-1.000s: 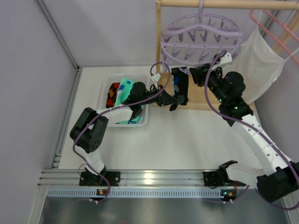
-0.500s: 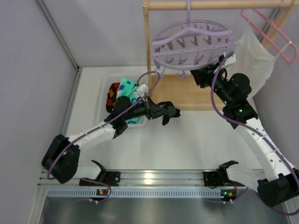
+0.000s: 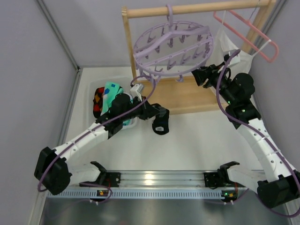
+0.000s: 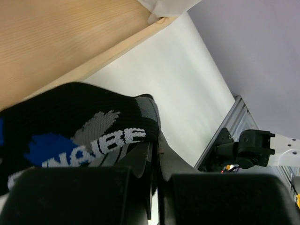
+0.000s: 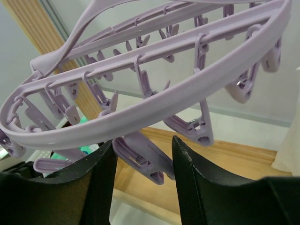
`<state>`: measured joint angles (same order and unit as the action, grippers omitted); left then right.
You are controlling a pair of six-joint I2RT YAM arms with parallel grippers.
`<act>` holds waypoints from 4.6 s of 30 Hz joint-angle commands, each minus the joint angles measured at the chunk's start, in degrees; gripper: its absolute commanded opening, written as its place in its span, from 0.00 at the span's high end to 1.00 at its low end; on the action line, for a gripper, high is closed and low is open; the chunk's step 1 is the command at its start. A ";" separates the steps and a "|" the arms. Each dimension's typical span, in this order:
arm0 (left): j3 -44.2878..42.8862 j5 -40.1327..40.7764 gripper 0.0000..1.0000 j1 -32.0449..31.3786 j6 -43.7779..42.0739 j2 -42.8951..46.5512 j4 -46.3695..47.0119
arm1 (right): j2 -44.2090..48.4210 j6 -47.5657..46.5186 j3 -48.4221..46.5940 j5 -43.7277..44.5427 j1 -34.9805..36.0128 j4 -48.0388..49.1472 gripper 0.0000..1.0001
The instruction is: Remove the socks clipped to the hanger
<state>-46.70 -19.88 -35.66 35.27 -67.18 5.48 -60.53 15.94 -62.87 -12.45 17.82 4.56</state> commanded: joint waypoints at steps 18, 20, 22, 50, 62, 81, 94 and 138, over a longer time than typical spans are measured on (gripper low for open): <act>-1.46 -1.92 1.00 1.47 -5.46 3.45 1.29 | 5.60 4.70 1.61 -1.86 -3.15 2.65 0.45; -2.34 -0.26 1.00 1.38 -6.00 3.72 1.47 | 5.51 5.32 1.87 -2.67 -3.06 2.91 0.44; -3.57 2.46 1.00 1.38 -5.82 3.90 1.38 | 5.78 5.67 2.05 -3.02 -3.06 3.09 0.41; -4.64 16.01 1.00 -3.98 -6.88 -0.86 1.38 | 10.52 5.50 5.83 -3.99 -3.15 1.68 0.32; -5.94 29.36 1.00 -3.98 -7.05 19.27 -20.20 | 18.08 5.33 14.44 -1.18 -3.23 -0.15 0.01; -30.99 51.45 1.00 11.62 -6.26 8.13 -46.70 | 35.31 0.75 18.31 5.42 -3.23 -15.37 0.01; -28.98 28.94 1.00 24.41 -2.40 -17.09 -40.29 | 36.54 3.21 23.58 0.94 -3.23 -13.08 0.00; -17.91 25.59 0.02 25.11 -20.41 28.93 -50.03 | 41.90 -8.38 14.54 18.60 -3.06 -37.59 0.01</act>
<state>-66.46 7.70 -10.81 19.14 -42.94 -42.15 -19.16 10.11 -45.41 3.64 15.51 -27.35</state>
